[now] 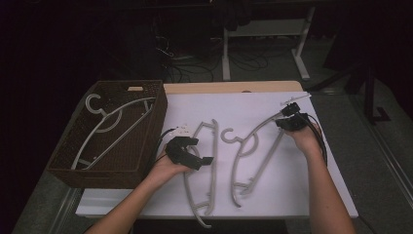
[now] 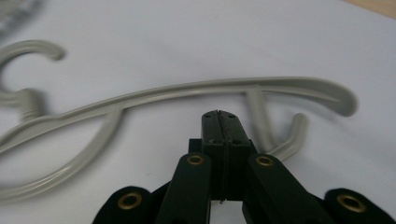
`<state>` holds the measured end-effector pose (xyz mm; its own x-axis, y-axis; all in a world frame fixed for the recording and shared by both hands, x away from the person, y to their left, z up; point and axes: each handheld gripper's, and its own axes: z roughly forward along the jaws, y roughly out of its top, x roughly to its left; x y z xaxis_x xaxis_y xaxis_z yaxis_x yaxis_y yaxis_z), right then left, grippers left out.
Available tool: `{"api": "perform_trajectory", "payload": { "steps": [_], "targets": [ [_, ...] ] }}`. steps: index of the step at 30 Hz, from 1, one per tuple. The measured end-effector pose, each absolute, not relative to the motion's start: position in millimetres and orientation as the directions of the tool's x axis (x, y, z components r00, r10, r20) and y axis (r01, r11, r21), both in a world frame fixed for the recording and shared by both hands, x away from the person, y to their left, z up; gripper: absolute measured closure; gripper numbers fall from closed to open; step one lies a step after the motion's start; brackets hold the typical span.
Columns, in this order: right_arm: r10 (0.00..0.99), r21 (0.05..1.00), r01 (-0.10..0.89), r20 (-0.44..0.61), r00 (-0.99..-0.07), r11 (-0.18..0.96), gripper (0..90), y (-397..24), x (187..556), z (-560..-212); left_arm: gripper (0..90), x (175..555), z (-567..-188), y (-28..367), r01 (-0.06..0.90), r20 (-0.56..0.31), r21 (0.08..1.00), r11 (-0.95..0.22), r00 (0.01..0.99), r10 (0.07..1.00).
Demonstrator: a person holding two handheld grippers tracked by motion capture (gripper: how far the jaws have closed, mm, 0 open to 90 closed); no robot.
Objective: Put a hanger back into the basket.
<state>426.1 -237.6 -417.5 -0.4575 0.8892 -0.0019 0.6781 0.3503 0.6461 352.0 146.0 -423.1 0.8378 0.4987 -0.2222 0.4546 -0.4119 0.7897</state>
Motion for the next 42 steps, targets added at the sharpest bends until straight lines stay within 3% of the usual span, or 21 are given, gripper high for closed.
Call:
{"api": "perform_trajectory", "payload": {
  "steps": [11,19,42],
  "targets": [
    [0.821,0.676,0.617,0.030,-0.570,0.403,89.1,-222,373,-413,0.0,354,-426,146,0.472,-0.245,0.779,-0.413,0.835,0.493],
    [0.797,0.680,0.609,0.059,-0.602,0.409,89.1,-219,344,-419,0.0,354,-426,146,0.468,-0.243,0.781,-0.413,0.837,0.489],
    [0.783,0.608,0.639,0.044,-0.620,0.472,89.2,-209,339,-448,0.0,353,-428,140,0.461,-0.238,0.777,-0.429,0.846,0.478]
  ]
}}
